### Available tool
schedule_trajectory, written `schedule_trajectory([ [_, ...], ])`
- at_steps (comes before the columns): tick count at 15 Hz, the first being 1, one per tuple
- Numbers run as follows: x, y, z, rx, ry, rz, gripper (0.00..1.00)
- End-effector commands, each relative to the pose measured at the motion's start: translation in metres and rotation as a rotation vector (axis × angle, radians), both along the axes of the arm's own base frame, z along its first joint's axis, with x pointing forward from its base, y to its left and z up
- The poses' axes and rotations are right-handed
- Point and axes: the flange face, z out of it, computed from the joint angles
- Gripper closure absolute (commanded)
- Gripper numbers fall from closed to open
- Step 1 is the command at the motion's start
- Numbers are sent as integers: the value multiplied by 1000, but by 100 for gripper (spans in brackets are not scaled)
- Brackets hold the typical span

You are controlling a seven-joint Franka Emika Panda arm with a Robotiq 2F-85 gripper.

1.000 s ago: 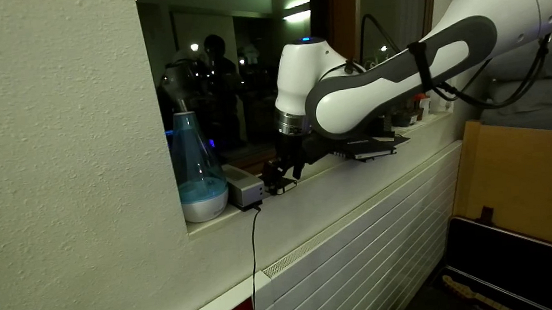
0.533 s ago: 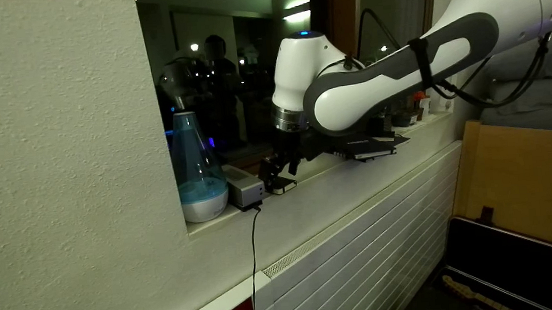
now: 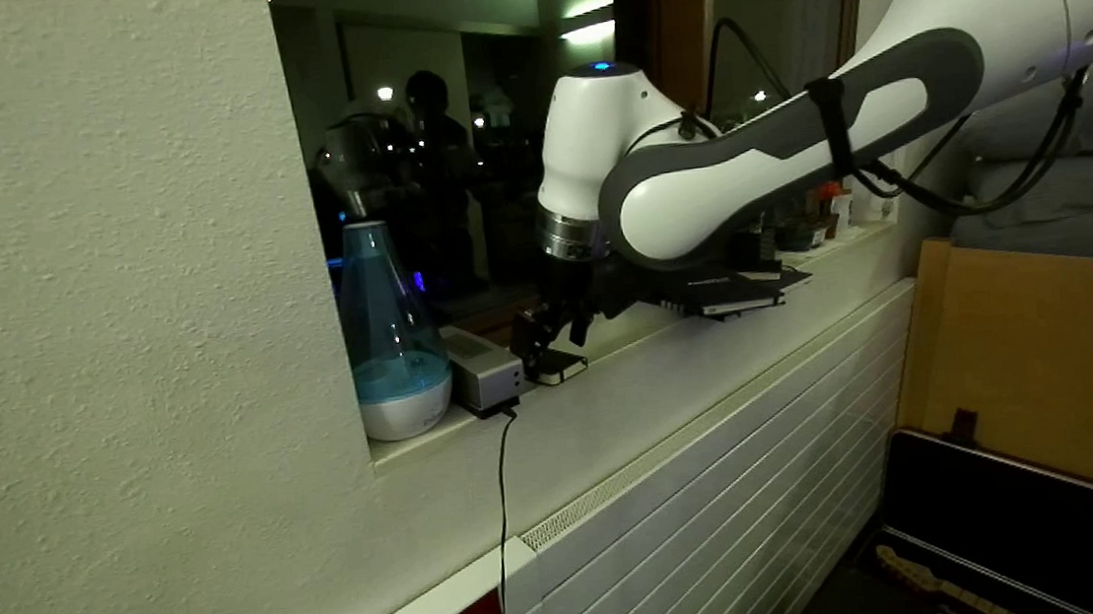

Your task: Pick up the black book from the left side of the window seal and put it on the right side of the window seal

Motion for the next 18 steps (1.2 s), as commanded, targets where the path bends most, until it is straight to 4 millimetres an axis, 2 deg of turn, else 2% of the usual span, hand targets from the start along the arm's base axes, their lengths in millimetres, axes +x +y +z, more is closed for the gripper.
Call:
schedule_trajectory([
  [1, 6, 3, -3, -2, -11, -1, 0],
  [9, 11, 4, -20, 0, 13, -25, 0],
  [13, 14, 3, -17, 17, 21, -38, 0],
  [14, 15, 2, -17, 18, 20, -43, 25],
  [15, 15, 2, -16, 18, 20, -46, 26],
  [18, 16, 4, -14, 30, 14, -55, 47],
])
